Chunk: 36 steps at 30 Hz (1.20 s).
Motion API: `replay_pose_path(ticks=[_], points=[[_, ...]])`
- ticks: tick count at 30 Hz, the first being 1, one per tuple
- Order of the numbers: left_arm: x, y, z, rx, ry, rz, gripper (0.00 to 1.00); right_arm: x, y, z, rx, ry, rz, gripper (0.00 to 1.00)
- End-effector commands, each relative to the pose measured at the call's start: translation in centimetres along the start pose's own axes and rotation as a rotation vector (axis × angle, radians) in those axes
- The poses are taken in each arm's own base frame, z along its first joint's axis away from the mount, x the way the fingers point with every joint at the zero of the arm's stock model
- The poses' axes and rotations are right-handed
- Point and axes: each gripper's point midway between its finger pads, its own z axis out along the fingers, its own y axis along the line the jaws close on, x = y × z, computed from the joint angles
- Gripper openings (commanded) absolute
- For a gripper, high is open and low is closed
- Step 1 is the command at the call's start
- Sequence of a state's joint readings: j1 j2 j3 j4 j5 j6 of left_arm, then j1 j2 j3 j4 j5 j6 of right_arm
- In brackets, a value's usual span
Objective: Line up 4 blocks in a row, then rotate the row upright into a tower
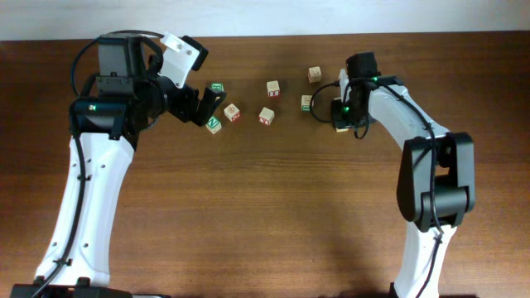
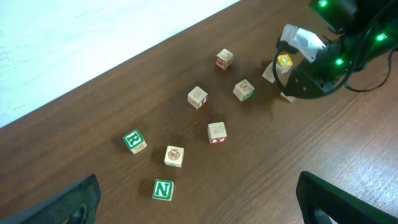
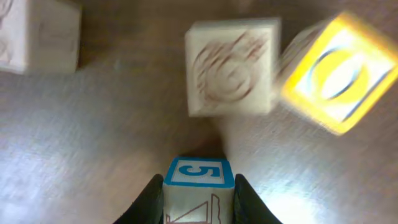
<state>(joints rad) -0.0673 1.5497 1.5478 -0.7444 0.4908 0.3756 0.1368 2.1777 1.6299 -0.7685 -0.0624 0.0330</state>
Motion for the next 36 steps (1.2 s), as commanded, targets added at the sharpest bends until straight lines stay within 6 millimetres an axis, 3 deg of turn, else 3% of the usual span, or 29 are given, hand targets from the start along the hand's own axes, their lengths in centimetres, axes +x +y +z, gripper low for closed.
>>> replay_pose_path(ticks=[1, 4, 10, 15, 19, 22, 24, 30, 36], points=[[-0.8, -0.1, -0.2, 0.011, -0.021, 0.017, 0.99, 1.9, 4.2, -1.1, -0.078, 0.067, 0.002, 0.20], [-0.8, -0.1, -0.2, 0.011, -0.021, 0.017, 0.99, 4.4, 5.6, -1.5, -0.070, 0.165, 0.063, 0.21], [-0.8, -0.1, -0.2, 0.011, -0.021, 0.017, 0.99, 8.2, 5.8, -2.4, -0.031, 0.323, 0.151, 0.22], [-0.8, -0.1, -0.2, 0.011, -0.021, 0.017, 0.99, 10.3, 5.6, -3.1, -0.015, 0.412, 0.180, 0.34], [-0.8, -0.1, -0.2, 0.011, -0.021, 0.017, 0.99, 10.5, 5.9, -3.5, -0.038, 0.431, 0.185, 0.44], [-0.8, -0.1, -0.2, 0.011, -0.021, 0.017, 0.99, 9.0, 5.7, -4.0, -0.049, 0.390, 0.181, 0.49], [-0.8, -0.1, -0.2, 0.011, -0.021, 0.017, 0.99, 7.0, 5.2, -4.8, -0.052, 0.332, 0.173, 0.51], [-0.8, -0.1, -0.2, 0.011, -0.021, 0.017, 0.99, -2.2, -0.3, -7.4, 0.065, -0.003, 0.224, 0.57], [-0.8, -0.1, -0.2, 0.011, -0.021, 0.017, 0.99, -7.1, -3.8, -6.3, 0.090, -0.196, 0.283, 0.62]])
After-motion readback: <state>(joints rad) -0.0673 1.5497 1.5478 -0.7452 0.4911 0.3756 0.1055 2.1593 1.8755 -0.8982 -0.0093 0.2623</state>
